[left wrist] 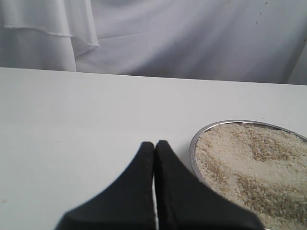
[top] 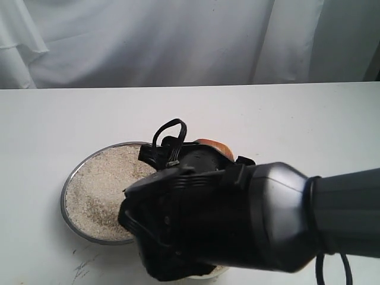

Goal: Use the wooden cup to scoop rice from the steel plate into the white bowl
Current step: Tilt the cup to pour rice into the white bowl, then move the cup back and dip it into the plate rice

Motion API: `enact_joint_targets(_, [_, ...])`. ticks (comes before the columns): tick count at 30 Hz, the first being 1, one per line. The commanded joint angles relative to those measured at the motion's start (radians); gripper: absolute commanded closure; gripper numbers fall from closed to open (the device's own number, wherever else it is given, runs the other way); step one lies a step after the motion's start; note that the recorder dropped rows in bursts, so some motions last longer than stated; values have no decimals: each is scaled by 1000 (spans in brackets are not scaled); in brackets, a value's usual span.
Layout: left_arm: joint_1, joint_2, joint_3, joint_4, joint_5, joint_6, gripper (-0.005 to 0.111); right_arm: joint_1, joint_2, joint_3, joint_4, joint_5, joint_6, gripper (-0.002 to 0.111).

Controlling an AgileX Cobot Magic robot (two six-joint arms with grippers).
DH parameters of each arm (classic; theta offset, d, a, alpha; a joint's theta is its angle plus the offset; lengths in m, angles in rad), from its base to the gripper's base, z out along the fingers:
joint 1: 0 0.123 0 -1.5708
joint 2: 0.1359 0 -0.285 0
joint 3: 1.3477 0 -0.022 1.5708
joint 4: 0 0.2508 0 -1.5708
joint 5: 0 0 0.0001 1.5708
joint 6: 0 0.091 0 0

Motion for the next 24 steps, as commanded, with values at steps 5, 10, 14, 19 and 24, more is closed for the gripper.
enact_joint_targets(5, [-2, -5, 5, -1, -6, -3, 107, 43, -12, 4, -72, 67, 4, 108])
enact_joint_targets(10, [-2, -5, 5, -1, -6, -3, 107, 54, -12, 4, -83, 74, 4, 108])
enact_joint_targets(14, [-2, -5, 5, -1, -6, -3, 107, 43, -12, 4, -67, 28, 20, 108])
enact_joint_targets(19, [-2, -5, 5, -1, -6, -3, 107, -54, -12, -1, 40, -142, 123, 108])
enact_joint_targets(24, [-2, -5, 5, -1, -6, -3, 107, -260, -12, -54, 308, -464, 93, 108])
